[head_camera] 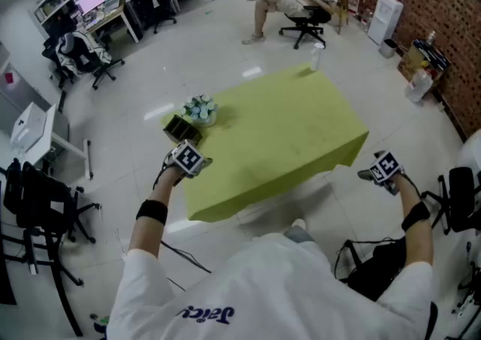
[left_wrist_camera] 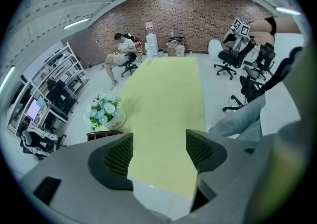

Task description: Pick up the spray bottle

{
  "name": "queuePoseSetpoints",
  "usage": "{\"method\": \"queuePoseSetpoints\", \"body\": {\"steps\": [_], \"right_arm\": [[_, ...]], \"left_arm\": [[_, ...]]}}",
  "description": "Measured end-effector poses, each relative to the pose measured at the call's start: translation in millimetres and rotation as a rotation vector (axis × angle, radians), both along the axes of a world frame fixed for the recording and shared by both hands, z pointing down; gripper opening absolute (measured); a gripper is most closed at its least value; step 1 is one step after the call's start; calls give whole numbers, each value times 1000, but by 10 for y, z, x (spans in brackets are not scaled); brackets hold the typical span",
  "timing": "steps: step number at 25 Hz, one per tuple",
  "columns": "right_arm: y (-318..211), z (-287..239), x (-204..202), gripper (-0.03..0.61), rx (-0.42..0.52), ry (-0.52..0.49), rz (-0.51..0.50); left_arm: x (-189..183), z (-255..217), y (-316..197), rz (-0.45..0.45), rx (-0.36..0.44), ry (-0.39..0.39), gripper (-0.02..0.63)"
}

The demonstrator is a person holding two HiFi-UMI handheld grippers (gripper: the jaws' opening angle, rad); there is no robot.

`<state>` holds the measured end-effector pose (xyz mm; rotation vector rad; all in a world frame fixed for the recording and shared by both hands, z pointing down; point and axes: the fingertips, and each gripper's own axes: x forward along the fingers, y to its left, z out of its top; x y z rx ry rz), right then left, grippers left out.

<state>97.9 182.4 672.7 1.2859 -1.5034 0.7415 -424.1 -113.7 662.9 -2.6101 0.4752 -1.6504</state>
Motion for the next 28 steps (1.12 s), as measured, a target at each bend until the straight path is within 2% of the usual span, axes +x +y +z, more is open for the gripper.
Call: {"method": "queuePoseSetpoints", "body": {"steps": [5,9,12,15,18,21,25,28], "right_arm": [[-507,81,190,456,11,-25,-38],[-985,273,757,456,2,-36,-78],[-1474,369,1304,456,1,-58,-113],[-1931,310,1877,456,16,-72,-166],[-2252,225,2489,456,21,-99,-222],[-2655,84,3045,456,46,-94,-251],[-3123,-93,3357,456,150,-123,-232],[-3312,-162,3360,456,190,-148,-244]], "left_arm": [[183,185,-198,-6,-46,-24,336],[269,240,-548,-125,-34,-122,336],[824,225,-800,-152,-36,-19,336],[1384,164,-981,-220,-51,42,336],[2002,111,-1078,-269,-52,59,336],[2460,17,-1278,-326,-31,58,336],[2862,-39,-1342,-356,-48,97,336],[2852,19,-1425,-357,-42,70,336]]}}
